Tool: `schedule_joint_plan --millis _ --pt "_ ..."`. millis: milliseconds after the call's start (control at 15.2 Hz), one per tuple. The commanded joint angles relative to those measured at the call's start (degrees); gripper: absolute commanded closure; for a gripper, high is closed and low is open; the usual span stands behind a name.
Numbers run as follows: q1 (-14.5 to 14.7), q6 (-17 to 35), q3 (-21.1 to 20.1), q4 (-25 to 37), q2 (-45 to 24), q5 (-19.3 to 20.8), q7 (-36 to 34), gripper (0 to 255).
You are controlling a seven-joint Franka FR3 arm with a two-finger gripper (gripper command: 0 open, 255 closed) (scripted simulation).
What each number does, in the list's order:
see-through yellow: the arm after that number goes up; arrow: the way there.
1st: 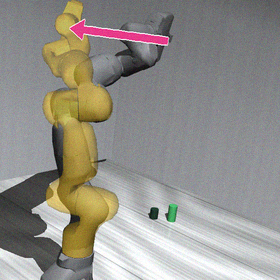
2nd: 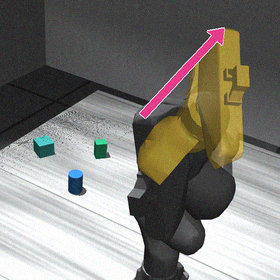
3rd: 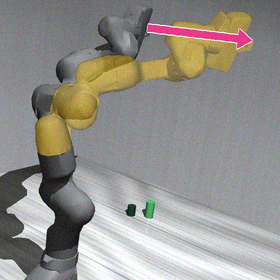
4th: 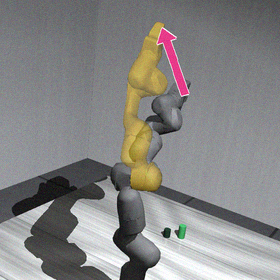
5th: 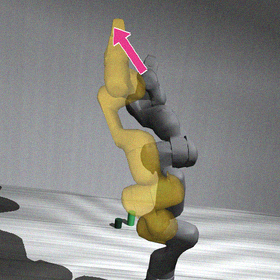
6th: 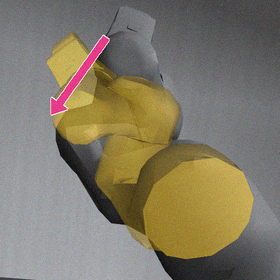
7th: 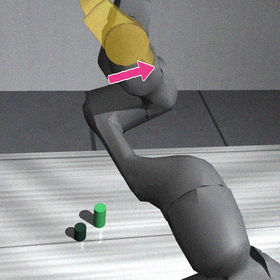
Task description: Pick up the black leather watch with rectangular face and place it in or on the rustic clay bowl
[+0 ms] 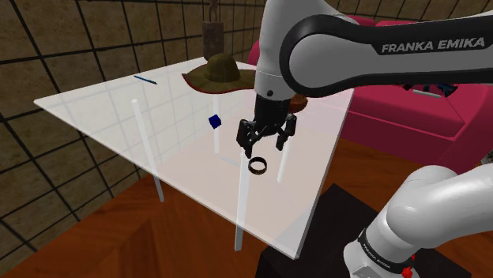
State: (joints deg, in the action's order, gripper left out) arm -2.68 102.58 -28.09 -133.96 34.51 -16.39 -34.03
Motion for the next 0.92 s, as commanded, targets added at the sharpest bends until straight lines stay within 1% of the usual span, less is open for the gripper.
schedule_joint_plan --millis 0,462,858 --pt "-0.4 1.02 -2.26 0.69 -1.6 -0.22 -3.36 0" --pt "-0.13 6.99 -3.77 -4.41 -2.44 -1.12 -3.21 0" --pt "-0.13 6.99 -3.77 -4.41 -2.44 -1.12 -3.21 0"
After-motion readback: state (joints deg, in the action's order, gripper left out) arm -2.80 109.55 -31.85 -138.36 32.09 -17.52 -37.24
